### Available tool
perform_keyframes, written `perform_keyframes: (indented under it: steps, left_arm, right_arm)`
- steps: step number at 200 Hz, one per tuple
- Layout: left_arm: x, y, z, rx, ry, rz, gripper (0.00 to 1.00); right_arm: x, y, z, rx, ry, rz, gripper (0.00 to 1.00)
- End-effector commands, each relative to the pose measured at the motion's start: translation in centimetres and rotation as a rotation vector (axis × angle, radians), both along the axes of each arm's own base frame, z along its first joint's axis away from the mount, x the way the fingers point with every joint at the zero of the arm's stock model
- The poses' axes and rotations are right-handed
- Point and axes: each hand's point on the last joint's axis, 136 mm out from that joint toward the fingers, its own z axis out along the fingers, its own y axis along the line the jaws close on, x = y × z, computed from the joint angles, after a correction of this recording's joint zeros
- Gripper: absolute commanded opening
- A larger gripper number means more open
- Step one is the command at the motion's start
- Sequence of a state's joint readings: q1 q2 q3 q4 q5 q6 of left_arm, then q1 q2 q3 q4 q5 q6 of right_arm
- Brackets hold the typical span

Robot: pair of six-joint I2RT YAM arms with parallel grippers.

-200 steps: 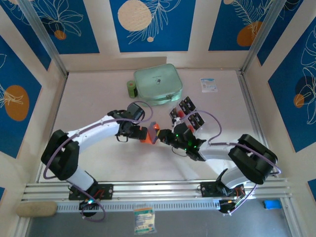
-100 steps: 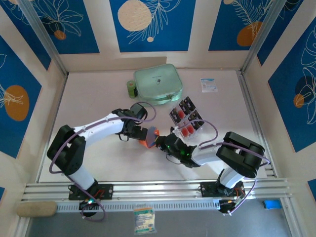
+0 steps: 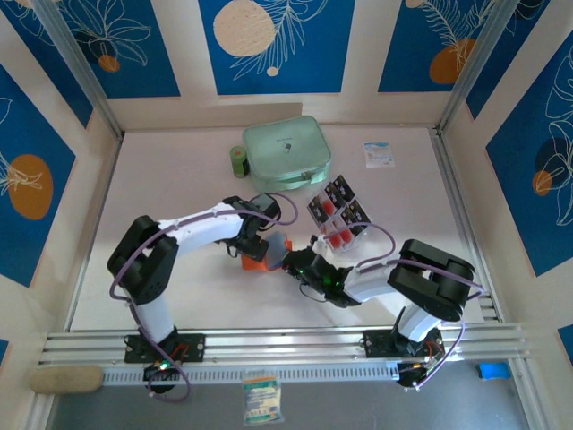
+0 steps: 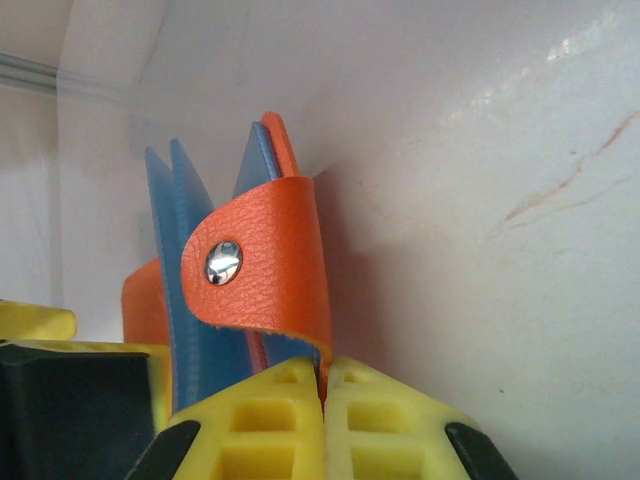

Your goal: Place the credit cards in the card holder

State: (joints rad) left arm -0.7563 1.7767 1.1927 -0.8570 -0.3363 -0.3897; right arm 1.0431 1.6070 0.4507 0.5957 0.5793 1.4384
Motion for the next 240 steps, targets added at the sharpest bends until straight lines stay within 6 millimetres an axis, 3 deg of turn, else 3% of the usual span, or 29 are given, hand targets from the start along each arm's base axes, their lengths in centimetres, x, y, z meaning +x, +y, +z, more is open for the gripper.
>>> perform_keyframes:
  steps: [1,77,104,129,170,185,240]
  left_arm:
    - [0.2,0.3,0.1,0.068,-0.004,-0.02,1.0]
    - [1.3,-0.1,-1.4,0.091,-0.016,0.007,1.0]
    - [1.4,0.0,-1.2,0.092,-0.033,0.014,1.0]
    - [1.5,0.1,-0.8,0.092,-0.046,0.011,1.0]
    - [1.6,0.1,-0.4,0.09,-0.058,0.008,1.0]
    - [1.6,0.1,-0.1,0.086,-0.065,0.007,1.0]
    - [1.5,-0.7,1.5,0.033,-0.096,0.006,1.0]
  right_arm:
    - [0.0,0.3,-0.3,-0.012,0.007,-0.023,0.0]
    - [-0.9,1.3,0.0,0.003,0.028,0.046,0.0]
    - [-1.1,1.0,1.0,0.005,0.019,0.087,0.19]
    - [-1.3,-0.7,1.7,-0.024,0.023,0.09,0.33]
    - [-0.4,-4.2,3.2,-0.114,0.031,0.089,0.36]
    - [0.4,-4.7,3.7,-0.121,0.03,0.123,0.42]
    - [1.8,-2.7,5.9,-0.107,-0.042,0.312,0.46]
